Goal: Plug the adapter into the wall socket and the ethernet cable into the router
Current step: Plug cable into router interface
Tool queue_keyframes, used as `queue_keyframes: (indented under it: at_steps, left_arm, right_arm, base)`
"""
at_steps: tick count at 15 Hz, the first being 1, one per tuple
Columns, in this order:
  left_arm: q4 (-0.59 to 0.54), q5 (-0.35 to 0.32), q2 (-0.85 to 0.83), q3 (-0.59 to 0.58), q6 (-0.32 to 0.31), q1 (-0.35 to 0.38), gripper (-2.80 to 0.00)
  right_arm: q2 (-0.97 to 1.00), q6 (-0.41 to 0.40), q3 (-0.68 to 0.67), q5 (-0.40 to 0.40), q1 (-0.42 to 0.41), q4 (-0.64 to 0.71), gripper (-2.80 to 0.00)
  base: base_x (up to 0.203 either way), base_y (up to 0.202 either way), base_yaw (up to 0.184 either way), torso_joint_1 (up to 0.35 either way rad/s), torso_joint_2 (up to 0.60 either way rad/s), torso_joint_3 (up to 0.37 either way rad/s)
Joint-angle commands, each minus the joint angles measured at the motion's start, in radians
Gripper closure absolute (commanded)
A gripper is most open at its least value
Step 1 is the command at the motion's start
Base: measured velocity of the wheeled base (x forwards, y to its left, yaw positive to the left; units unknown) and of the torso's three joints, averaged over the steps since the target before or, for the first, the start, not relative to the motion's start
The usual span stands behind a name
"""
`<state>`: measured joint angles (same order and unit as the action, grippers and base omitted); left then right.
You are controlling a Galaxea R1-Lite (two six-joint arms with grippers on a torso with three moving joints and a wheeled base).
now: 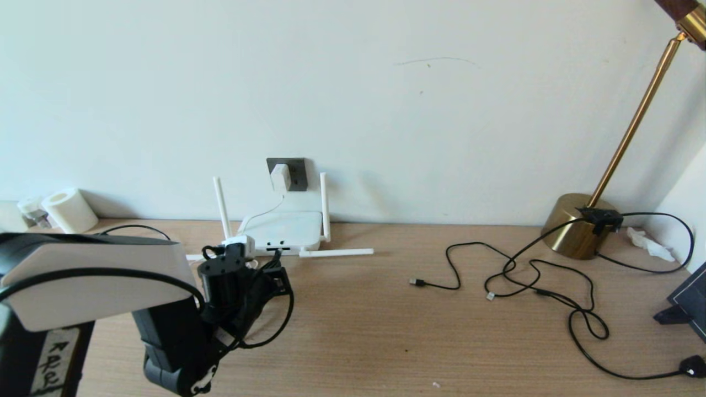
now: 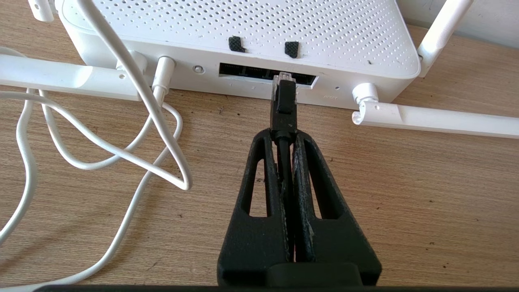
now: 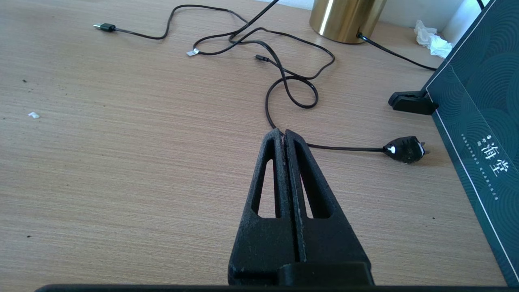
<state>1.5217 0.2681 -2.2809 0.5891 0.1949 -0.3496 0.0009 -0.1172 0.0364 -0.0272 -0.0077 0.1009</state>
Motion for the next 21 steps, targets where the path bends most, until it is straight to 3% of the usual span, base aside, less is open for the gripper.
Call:
queue_keyframes:
  at_steps: [1,21]
  left_arm:
    - [0.008,0.002,-0.002,0.0,0.001,0.0,0.0]
    - [0.008,0.002,-0.016,0.028,0.001,-0.002,0.0]
  right_arm:
    - [0.001,-0.001,0.0,0.0,0.0,0.0,0.0]
    - [0.001,-0.001,0.0,-0.001,0.0,0.0,0.0]
  base:
    - [0.0,0.0,0.0,0.0,0.0,0.0]
    - [0.0,0.0,0.0,0.0,0.0,0.0]
